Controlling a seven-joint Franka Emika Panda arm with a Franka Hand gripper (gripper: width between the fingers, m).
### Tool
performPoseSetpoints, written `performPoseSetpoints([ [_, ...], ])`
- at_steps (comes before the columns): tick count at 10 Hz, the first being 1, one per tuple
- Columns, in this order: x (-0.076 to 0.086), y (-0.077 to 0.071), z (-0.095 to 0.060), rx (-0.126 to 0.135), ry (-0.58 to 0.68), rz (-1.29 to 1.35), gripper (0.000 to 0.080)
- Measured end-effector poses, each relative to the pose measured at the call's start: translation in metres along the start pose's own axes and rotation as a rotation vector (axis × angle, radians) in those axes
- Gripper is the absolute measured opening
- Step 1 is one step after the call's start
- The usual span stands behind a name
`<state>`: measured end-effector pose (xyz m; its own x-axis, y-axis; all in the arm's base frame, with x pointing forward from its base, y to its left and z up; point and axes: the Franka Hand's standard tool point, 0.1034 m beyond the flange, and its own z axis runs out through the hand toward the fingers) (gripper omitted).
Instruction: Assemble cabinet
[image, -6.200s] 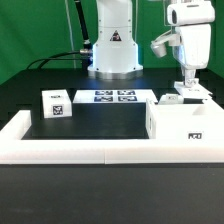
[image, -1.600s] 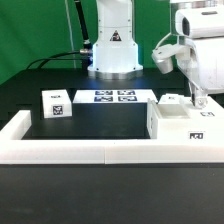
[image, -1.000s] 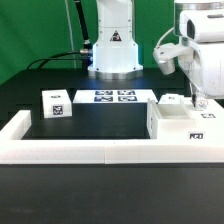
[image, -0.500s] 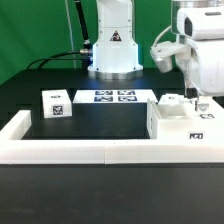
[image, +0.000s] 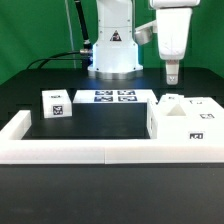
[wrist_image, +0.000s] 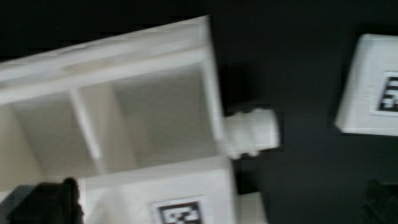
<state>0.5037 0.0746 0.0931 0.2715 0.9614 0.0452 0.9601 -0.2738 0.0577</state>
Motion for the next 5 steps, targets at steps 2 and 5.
performPoseSetpoints([
  [2,-0.005,-0.037,0.004,-0.024,0.019,0.052,0.0797],
  [5,-0.007,-0.047,0.009,-0.024,0.026,0.054,0.0797],
])
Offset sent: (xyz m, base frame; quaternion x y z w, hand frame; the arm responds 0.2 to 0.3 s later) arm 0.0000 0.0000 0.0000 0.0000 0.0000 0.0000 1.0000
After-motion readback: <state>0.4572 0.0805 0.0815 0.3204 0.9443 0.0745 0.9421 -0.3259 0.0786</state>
